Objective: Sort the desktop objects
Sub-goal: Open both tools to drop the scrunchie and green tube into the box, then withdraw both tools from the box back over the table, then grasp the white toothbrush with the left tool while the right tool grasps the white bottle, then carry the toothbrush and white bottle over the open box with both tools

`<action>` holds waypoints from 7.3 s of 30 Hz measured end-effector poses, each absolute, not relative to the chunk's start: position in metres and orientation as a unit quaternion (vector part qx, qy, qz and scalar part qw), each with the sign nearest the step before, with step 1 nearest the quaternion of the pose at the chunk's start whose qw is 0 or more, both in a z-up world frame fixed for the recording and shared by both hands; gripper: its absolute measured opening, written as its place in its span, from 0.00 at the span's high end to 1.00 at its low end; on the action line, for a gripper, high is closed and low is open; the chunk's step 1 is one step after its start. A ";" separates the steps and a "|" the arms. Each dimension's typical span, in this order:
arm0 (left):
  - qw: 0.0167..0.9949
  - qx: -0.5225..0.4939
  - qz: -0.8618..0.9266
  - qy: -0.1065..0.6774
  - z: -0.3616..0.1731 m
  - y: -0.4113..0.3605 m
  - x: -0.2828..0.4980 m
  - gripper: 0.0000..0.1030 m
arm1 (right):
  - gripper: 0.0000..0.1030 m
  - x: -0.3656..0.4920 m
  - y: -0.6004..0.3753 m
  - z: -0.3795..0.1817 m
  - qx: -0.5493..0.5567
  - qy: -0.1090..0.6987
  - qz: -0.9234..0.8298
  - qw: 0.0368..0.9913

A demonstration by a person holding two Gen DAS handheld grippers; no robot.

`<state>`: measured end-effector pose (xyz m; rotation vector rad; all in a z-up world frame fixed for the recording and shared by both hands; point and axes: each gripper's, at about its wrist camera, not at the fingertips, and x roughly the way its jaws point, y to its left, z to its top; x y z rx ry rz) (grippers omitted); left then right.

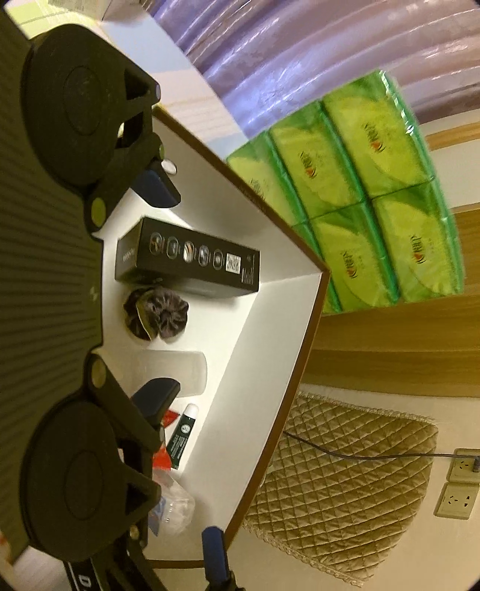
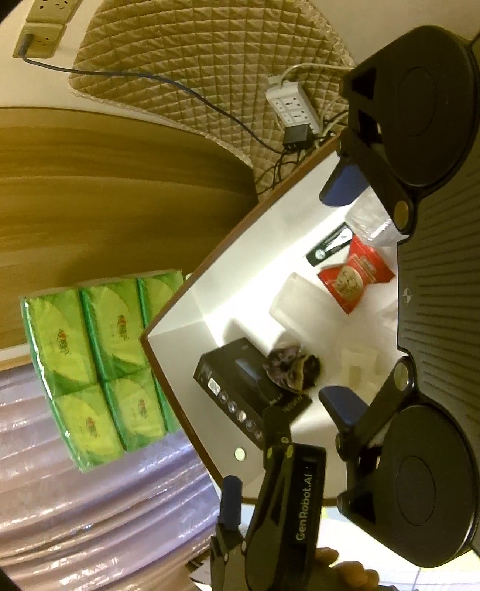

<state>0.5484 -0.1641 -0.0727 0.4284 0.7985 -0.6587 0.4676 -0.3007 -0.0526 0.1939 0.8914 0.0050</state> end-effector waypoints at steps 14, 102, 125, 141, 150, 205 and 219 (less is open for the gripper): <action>0.861 0.213 -0.300 0.351 -0.052 -0.131 0.510 0.01 | 0.02 0.431 -0.283 -0.035 0.094 0.427 -0.019 0.899; 0.838 0.126 -0.215 0.486 -0.108 0.112 0.319 0.07 | 0.02 0.264 -0.115 -0.084 0.035 0.488 0.046 0.871; 0.818 0.147 -0.212 0.514 -0.148 0.103 0.352 0.10 | 0.02 0.299 -0.112 -0.124 0.044 0.508 0.056 0.858; 0.800 0.170 -0.246 0.520 -0.179 0.079 0.381 0.47 | 0.02 0.313 -0.127 -0.139 0.070 0.525 0.043 0.847; 0.814 0.141 -0.250 0.506 -0.176 0.087 0.386 0.82 | 0.02 0.317 -0.123 -0.137 0.068 0.522 0.047 0.849; 0.829 0.078 -0.124 0.540 -0.178 0.165 0.390 0.84 | 0.76 0.339 -0.039 -0.165 -0.041 0.505 0.201 0.838; 0.819 0.073 -0.190 0.536 -0.165 0.132 0.350 0.84 | 0.76 0.304 -0.070 -0.142 0.001 0.503 0.175 0.846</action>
